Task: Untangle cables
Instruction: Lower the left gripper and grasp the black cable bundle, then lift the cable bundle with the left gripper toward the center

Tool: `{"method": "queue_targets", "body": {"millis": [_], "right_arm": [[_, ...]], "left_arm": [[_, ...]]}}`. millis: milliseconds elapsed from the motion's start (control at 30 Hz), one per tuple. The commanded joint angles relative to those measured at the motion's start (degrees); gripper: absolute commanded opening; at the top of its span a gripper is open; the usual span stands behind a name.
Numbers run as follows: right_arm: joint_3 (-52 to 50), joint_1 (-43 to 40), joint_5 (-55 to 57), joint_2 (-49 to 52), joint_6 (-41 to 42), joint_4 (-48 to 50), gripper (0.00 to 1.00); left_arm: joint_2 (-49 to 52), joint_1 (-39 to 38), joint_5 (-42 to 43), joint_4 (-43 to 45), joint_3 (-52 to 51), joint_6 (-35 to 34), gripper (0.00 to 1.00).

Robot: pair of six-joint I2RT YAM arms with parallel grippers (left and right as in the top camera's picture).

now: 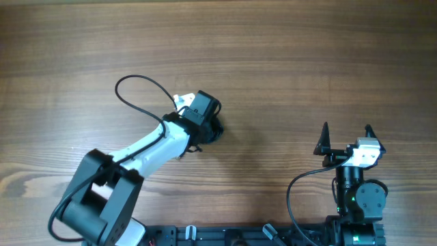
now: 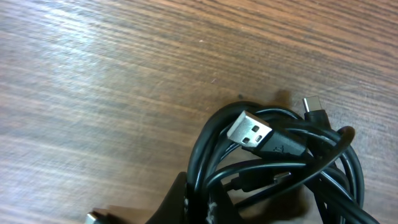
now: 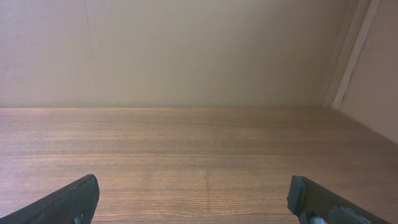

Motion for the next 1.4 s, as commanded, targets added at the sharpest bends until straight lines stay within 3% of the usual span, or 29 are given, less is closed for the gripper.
{"method": "queue_targets", "body": {"millis": [0,133,267,333,500,600,700,800,900,1000,1033,1100,1367], "right_arm": [[-0.2,0.3,-0.3,-0.1,0.8,0.3,1.0],[-0.2,0.3,-0.3,-0.1,0.8,0.3,1.0],[-0.2,0.3,-0.3,-0.1,0.8,0.3,1.0],[-0.2,0.3,-0.3,-0.1,0.7,0.3,1.0],[-0.2,0.3,-2.7,-0.1,3.5,0.1,1.0],[-0.2,0.3,-9.3,-0.1,15.8,-0.5,1.0],[-0.2,0.3,-16.0,-0.1,37.8,0.3,1.0],[-0.2,0.3,-18.0,-0.1,59.6,0.5,1.0],[-0.2,0.3,-17.5,-0.1,70.1,0.5,1.0],[-0.2,0.3,-16.7,0.2,65.8,0.5,1.0],[-0.2,0.3,-18.8,0.8,52.2,0.5,1.0],[0.0,0.3,-22.5,1.8,42.0,0.6,1.0],[3.3,0.3,-34.5,10.6,40.6,0.7,0.99]], "left_arm": [[-8.4,0.0,-1.4,-2.8,1.9,-1.1,0.04],[-19.0,0.3,-1.2,-5.3,2.1,-10.1,0.04],[-27.3,0.3,-1.2,-5.4,2.1,-10.8,0.04],[-30.5,0.3,-1.2,-5.7,2.1,-9.5,0.04],[-34.6,0.3,-1.2,-7.6,2.1,2.1,0.04],[-34.8,0.3,-1.0,-9.0,2.1,9.2,0.04],[-34.8,0.3,3.2,-8.1,2.1,19.1,0.04],[-34.8,0.3,17.1,-4.5,2.1,31.6,0.04],[-34.8,0.3,28.3,-2.6,2.1,41.1,0.04],[-34.8,0.3,30.4,-2.6,2.1,45.4,0.04],[-34.8,0.3,30.4,-2.4,2.1,46.6,0.04],[-34.8,0.3,30.4,-2.4,2.1,46.6,0.04],[-34.8,0.3,38.1,0.1,2.1,46.3,0.04]]}}
